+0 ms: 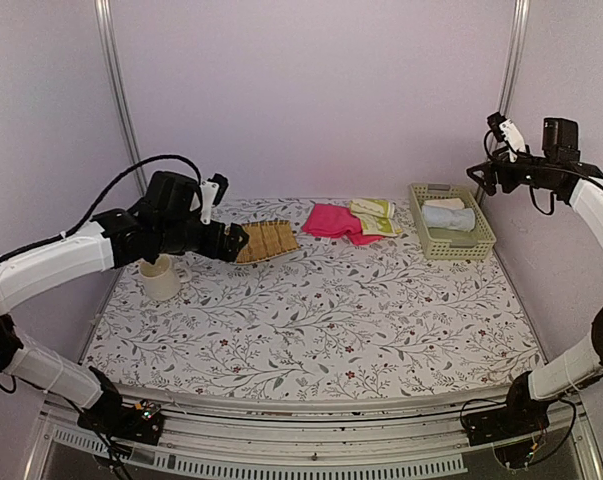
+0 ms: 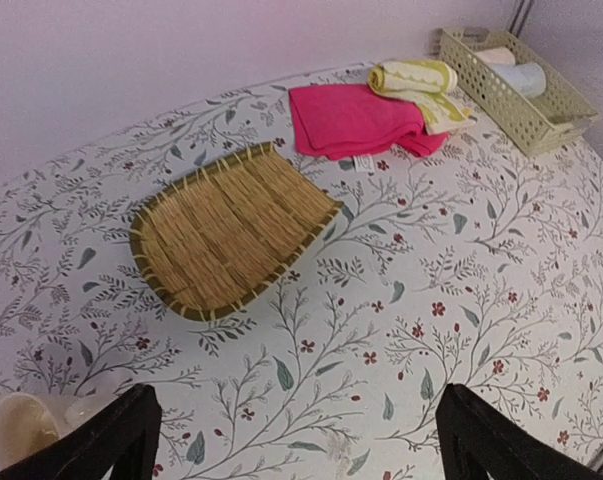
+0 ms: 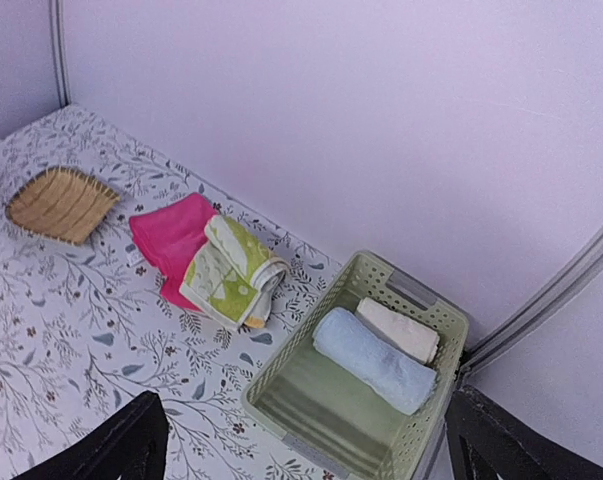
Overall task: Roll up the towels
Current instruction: Reset both arms
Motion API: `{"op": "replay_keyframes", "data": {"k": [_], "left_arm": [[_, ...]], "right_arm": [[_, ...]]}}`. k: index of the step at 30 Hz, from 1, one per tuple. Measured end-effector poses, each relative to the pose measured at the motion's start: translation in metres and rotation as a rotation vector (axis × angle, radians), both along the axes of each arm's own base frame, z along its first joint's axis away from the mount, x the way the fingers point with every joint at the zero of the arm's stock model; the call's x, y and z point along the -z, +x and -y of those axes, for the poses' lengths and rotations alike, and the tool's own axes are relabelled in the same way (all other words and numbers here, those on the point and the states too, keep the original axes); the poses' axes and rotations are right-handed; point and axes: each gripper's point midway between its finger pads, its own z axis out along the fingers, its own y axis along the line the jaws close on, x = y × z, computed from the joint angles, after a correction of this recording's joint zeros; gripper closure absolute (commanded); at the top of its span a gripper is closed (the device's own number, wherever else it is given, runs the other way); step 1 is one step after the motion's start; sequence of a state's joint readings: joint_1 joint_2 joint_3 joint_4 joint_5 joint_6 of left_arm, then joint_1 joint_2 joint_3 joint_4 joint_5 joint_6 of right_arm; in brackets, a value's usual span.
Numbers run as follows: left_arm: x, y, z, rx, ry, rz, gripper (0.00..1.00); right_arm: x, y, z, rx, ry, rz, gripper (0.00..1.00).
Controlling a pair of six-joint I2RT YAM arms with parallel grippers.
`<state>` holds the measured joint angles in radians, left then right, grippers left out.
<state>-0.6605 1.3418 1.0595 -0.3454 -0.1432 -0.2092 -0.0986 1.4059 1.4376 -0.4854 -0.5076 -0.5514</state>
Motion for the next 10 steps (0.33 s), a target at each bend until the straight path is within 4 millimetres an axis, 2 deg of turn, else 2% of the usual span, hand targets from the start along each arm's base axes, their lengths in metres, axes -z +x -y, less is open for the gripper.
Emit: {"op": "replay_keyframes", "data": {"k": [5,7,10], "left_arm": [[-0.07,0.022,-0.028,-0.117,-0.025,0.158,0.02],[-0.094,0.023,-0.037,-0.152,-0.039,0.219,0.02],[-0.109,0.019,-0.047,-0.183,-0.051,0.271,0.02]], "right_arm": [[-0.05,-0.026,-0.002,0.088,0.207,0.057,0.01],[-0.058,-0.034,-0.002,0.101,0.255,0.074,0.01],[-0.054,-0.044,-0.004,0.112,0.314,0.071,0.01]]}}
